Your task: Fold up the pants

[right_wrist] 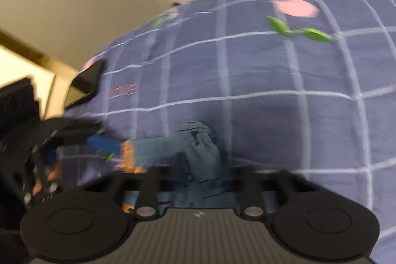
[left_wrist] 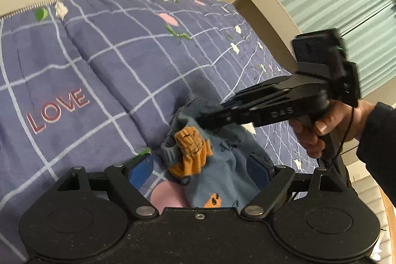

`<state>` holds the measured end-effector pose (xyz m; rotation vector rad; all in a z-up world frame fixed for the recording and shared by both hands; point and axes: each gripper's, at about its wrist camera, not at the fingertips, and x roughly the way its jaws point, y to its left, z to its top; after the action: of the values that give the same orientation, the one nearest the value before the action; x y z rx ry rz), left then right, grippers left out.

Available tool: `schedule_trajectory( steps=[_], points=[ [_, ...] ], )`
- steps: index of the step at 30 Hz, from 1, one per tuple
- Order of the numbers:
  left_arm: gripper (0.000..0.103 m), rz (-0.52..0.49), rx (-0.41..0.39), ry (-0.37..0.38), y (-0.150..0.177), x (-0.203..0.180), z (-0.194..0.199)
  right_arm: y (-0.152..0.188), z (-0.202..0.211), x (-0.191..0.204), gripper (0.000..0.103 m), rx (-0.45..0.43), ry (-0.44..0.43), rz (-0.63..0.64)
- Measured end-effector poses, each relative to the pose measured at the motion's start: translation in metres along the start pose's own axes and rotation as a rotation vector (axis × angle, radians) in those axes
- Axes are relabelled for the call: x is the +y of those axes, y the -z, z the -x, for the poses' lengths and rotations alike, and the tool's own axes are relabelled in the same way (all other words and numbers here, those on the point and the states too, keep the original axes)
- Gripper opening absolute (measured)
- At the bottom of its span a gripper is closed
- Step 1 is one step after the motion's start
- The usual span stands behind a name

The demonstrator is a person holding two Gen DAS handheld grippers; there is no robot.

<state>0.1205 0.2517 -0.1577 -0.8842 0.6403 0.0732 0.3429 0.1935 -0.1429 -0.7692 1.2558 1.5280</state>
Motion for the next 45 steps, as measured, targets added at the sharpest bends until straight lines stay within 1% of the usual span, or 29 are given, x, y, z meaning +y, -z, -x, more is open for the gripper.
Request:
schedule_trajectory(
  steps=[1,4,6,8,10,11,12,13,15,17,21,23,25,28,30,34,40,45],
  points=[
    [0.084,0.006,0.003,0.001,0.000,0.001,-0.003,0.003,0.002,0.002,0.015,-0.018,0.007,0.020],
    [0.085,-0.023,-0.020,-0.005,-0.001,-0.001,-0.006,0.013,0.025,0.002,0.014,-0.090,-0.033,-0.003],
    [0.090,-0.023,-0.046,0.013,0.000,0.000,-0.009,0.019,0.042,0.006,0.014,-0.124,-0.080,-0.003],
    [0.089,-0.013,-0.061,0.031,0.000,0.001,-0.013,0.024,0.054,0.011,0.014,-0.144,-0.096,0.000],
    [0.078,-0.015,-0.077,0.065,0.001,-0.001,-0.013,0.027,0.065,0.013,0.014,-0.159,-0.096,-0.005],
    [0.056,-0.013,-0.071,0.088,0.000,-0.002,-0.013,0.029,0.069,0.014,0.014,-0.164,-0.085,-0.003],
    [0.040,-0.024,-0.065,0.109,0.000,-0.006,-0.012,0.032,0.074,0.014,0.014,-0.170,-0.089,-0.006],
    [0.037,-0.049,-0.070,0.120,0.001,-0.012,-0.011,0.033,0.076,0.017,0.014,-0.176,-0.082,-0.003],
    [0.023,-0.105,-0.088,0.136,0.003,-0.029,-0.007,0.039,0.086,0.019,0.014,-0.190,-0.081,-0.007],
    [0.022,-0.144,-0.119,0.170,0.006,-0.047,0.000,0.046,0.099,0.024,0.014,-0.208,-0.076,0.001],
    [0.020,-0.266,-0.191,0.222,0.020,-0.095,0.023,0.076,0.142,0.037,0.015,-0.265,-0.047,-0.003],
    [0.020,-0.319,-0.212,0.243,0.033,-0.118,0.033,0.096,0.165,0.043,0.015,-0.295,-0.038,-0.014],
    [0.020,-0.367,-0.207,0.258,0.047,-0.140,0.037,0.119,0.185,0.050,0.015,-0.317,-0.025,-0.020],
    [0.020,-0.441,-0.178,0.292,0.071,-0.174,0.034,0.153,0.205,0.061,0.015,-0.321,0.002,-0.030],
    [0.020,-0.486,-0.145,0.314,0.089,-0.195,0.027,0.174,0.212,0.066,0.015,-0.323,0.016,-0.041],
    [0.021,-0.536,-0.088,0.341,0.126,-0.226,0.006,0.232,0.221,0.065,0.015,-0.330,0.045,-0.091],
    [0.021,-0.597,0.017,0.338,0.187,-0.257,-0.036,0.315,0.213,0.052,0.015,-0.339,0.044,-0.180],
    [0.022,-0.641,0.060,0.305,0.220,-0.273,-0.066,0.374,0.199,0.031,0.016,-0.372,0.035,-0.245]
  ],
)
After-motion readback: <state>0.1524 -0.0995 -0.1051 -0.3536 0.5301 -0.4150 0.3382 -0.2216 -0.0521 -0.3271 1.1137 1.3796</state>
